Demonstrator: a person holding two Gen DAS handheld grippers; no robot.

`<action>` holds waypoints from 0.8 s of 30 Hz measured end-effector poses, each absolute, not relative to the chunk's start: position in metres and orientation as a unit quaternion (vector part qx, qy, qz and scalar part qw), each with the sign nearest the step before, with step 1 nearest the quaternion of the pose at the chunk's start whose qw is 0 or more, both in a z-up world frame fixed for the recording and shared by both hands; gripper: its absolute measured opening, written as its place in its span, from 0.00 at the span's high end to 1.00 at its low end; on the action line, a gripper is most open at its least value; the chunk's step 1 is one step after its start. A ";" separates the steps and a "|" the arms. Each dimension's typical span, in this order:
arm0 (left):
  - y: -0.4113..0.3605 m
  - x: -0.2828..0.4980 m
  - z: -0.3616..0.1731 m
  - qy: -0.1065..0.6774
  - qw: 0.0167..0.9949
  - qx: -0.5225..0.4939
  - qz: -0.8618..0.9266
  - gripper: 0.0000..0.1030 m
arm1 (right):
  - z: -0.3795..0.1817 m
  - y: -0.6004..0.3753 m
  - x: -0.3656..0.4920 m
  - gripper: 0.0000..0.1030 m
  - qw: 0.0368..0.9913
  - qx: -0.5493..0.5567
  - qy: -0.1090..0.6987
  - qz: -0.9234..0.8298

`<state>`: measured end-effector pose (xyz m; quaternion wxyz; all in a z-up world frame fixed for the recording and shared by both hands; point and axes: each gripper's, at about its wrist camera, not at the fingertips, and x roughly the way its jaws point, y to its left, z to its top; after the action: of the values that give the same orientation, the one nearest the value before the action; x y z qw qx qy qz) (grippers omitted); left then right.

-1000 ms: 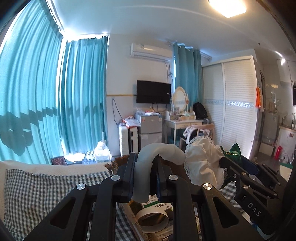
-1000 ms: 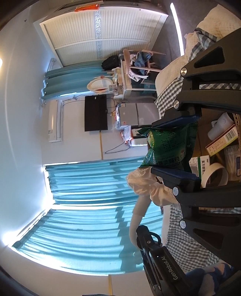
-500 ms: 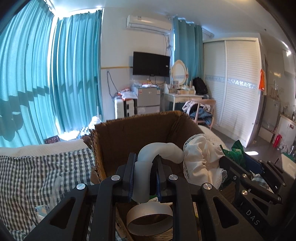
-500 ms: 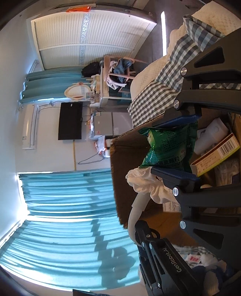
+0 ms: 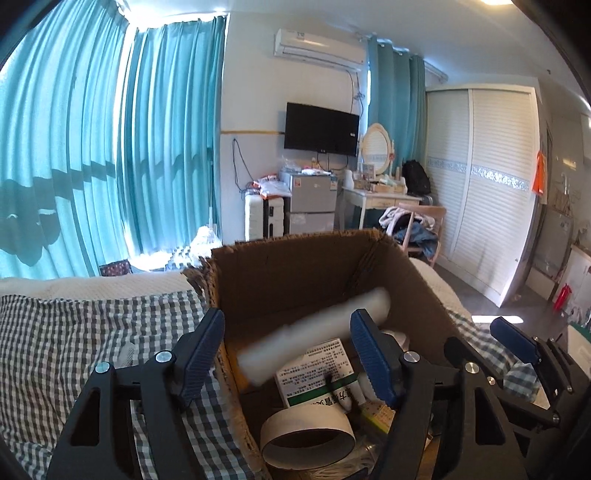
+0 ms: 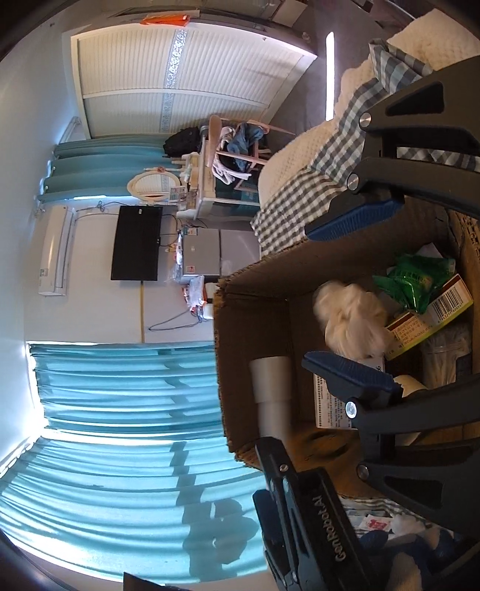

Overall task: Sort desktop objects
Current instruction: 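Open both tools to release the tube and green packet into the box, then move both tools back over the remaining items on the bed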

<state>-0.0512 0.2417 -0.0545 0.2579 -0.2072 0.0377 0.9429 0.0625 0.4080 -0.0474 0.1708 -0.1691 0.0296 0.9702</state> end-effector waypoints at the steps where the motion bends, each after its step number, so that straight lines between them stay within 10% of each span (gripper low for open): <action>1: 0.240 -0.049 -0.051 0.038 0.257 -0.204 0.944 0.28 | -0.046 0.406 0.065 0.39 0.172 -0.166 0.028 0.971; 24: 0.146 0.037 0.036 0.021 0.206 -0.096 0.974 0.00 | 0.029 0.360 0.142 0.26 0.153 -0.070 0.000 0.986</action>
<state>0.0367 0.1461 0.0362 0.2061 -0.0964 0.0210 0.9736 0.1416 0.3601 0.0289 0.1531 -0.0705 -0.0001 0.9857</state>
